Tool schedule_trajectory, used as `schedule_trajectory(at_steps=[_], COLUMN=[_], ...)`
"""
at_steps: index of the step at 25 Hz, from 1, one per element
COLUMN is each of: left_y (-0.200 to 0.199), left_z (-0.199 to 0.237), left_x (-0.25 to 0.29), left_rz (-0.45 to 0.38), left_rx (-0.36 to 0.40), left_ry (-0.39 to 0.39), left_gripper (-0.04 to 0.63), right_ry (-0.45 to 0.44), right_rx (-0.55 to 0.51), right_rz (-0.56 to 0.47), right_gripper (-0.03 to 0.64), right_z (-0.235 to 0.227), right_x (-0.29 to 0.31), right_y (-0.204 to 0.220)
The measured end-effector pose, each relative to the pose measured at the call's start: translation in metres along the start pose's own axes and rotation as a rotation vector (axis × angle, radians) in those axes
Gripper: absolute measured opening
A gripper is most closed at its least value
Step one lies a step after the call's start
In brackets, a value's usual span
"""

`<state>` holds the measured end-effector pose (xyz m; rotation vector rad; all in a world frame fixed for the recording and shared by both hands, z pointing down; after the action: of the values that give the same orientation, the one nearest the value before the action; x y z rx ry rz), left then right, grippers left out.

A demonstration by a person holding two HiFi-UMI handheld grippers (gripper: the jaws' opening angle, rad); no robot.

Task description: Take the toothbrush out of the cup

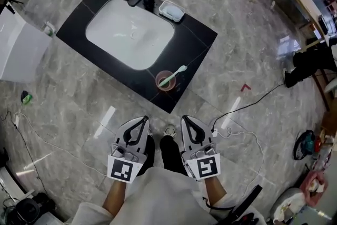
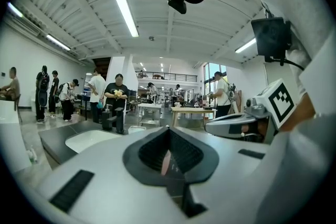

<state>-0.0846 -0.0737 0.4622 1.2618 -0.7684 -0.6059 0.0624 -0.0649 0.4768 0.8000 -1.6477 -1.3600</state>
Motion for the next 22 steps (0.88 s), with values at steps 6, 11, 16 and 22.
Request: schedule_trajectory(at_steps=[6,11,16,22], left_y=[0.019,0.029,0.033,0.034], left_z=[-0.001,0.002,0.008,0.011], left_x=[0.003,0.006,0.009,0.014], left_rz=[0.023,0.039,0.053,0.054], left_rx=[-0.013,-0.015,-0.013,-0.007], left_ry=[0.012,0.014,0.017,0.022], left_gripper=[-0.005,-0.005,-0.005,-0.005], right_ry=[0.001,0.019,0.005,0.035], right_rx=[0.013,0.075,0.069,0.062], right_rz=[0.005,-0.052,-0.052,-0.081], right_gripper=[0.005,0.005,0.006,0.009], right_z=[0.001,-0.001,-0.007,-0.018], right_x=[0.006,0.018,0.028,0.036], right_y=[0.015,0.017,0.021,0.026])
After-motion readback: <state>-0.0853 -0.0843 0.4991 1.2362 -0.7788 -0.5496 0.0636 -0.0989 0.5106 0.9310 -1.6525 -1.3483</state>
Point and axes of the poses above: the fingertips, and each gripper's own axes: x forward along the fingers, z to its left, y out of its underside, the point moved 4 cm from there along -x, backward along the fingers, and after that the axes turned 1 degree about y, right-handed, at the moved point
